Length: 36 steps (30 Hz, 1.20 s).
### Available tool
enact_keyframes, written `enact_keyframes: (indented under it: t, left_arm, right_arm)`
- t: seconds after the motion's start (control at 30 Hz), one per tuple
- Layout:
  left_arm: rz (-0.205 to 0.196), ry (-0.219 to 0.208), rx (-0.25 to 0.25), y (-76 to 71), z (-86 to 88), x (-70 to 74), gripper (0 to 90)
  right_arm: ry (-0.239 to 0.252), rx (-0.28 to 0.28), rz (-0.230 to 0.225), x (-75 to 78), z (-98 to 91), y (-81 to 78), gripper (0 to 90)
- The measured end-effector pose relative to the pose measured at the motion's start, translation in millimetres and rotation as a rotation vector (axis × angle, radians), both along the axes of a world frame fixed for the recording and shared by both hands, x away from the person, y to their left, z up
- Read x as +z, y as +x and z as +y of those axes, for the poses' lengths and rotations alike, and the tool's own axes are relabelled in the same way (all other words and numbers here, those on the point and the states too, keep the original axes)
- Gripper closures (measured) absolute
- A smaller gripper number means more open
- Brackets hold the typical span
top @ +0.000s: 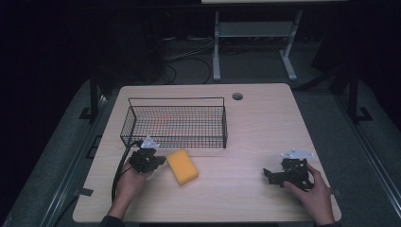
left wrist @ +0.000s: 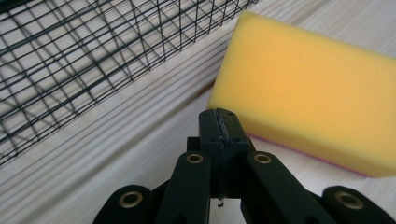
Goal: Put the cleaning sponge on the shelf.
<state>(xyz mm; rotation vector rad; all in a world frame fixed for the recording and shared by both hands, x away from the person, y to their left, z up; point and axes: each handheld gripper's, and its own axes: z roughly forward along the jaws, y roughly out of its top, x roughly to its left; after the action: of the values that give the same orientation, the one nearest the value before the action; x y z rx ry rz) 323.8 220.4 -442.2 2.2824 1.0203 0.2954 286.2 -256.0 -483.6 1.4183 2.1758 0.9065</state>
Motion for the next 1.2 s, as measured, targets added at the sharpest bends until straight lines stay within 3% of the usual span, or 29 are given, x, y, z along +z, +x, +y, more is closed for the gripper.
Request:
enact_keyframes:
  t: [0.6, 1.2]
  left_arm:
    - [0.002, 0.010, -0.060, 13.9, -35.2, -1.2, 89.6]
    - [-0.001, 0.010, -0.103, 21.2, -59.0, -1.3, 89.6]
  right_arm:
    - [0.000, 0.000, 0.000, 0.0, 0.0, 0.0, 0.0]
    - [0.000, 0.000, 0.000, 0.0, 0.0, 0.0, 0.0]
